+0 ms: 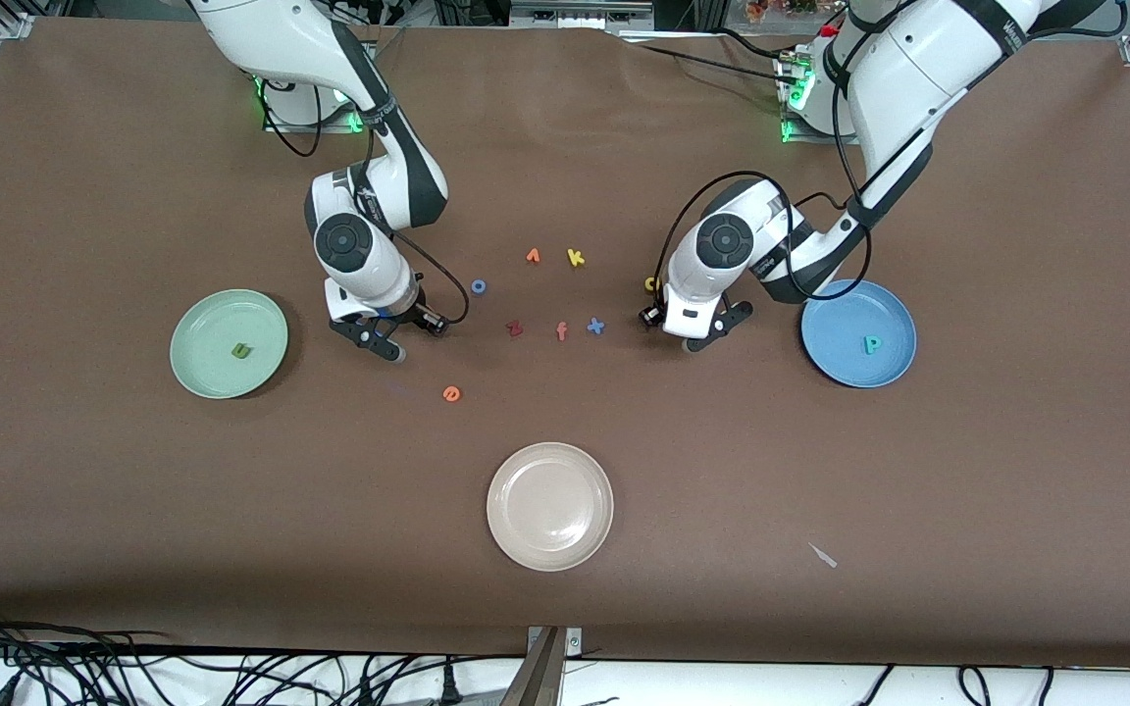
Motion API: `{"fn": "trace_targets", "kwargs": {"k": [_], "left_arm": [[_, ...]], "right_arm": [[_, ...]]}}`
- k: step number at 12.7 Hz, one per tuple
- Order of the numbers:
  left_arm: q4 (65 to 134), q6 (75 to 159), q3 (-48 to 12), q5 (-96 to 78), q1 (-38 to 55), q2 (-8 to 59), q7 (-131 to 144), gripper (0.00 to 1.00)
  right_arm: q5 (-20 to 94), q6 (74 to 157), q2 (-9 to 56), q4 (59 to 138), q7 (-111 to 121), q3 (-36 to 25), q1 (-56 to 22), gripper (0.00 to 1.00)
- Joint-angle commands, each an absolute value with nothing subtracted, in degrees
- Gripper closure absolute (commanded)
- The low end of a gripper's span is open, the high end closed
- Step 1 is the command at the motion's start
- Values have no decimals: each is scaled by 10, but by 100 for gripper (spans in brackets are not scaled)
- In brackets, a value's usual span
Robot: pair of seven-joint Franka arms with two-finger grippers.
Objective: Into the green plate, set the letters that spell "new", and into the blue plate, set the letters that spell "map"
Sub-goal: 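Grasp the pink m with the right gripper while the left gripper lowers the blue m, then drop the pink m on the green plate while the left gripper reaches the yellow letter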
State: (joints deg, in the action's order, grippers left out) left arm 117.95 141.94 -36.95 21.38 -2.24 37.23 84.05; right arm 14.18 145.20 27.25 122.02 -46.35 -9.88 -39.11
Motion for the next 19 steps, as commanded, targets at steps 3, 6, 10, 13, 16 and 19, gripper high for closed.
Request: {"fn": "trace_targets", "kwargs": {"k": [3, 6, 10, 13, 16, 19], "left_arm": [[1175, 1415, -366, 234, -17, 381, 848, 85], [1173, 1407, -366, 235, -23, 375, 841, 100], [1158, 1269, -416, 212, -96, 301, 733, 100], [1156, 1171, -525, 205, -287, 293, 584, 100], [1160, 1122, -561, 213, -413, 293, 428, 100], [1182, 1130, -552, 243, -467, 309, 322, 97]], "right_arm": [[156, 1455, 265, 1232, -463, -85, -388, 49], [156, 1457, 270, 1233, -459, -85, -388, 73], [156, 1456, 276, 1226, -453, -83, -388, 100], [156, 1373, 257, 1184, -443, -99, -383, 100], [156, 1223, 213, 1155, -291, -192, -383, 100], [147, 1182, 203, 1160, -159, -264, -384, 100]]}}
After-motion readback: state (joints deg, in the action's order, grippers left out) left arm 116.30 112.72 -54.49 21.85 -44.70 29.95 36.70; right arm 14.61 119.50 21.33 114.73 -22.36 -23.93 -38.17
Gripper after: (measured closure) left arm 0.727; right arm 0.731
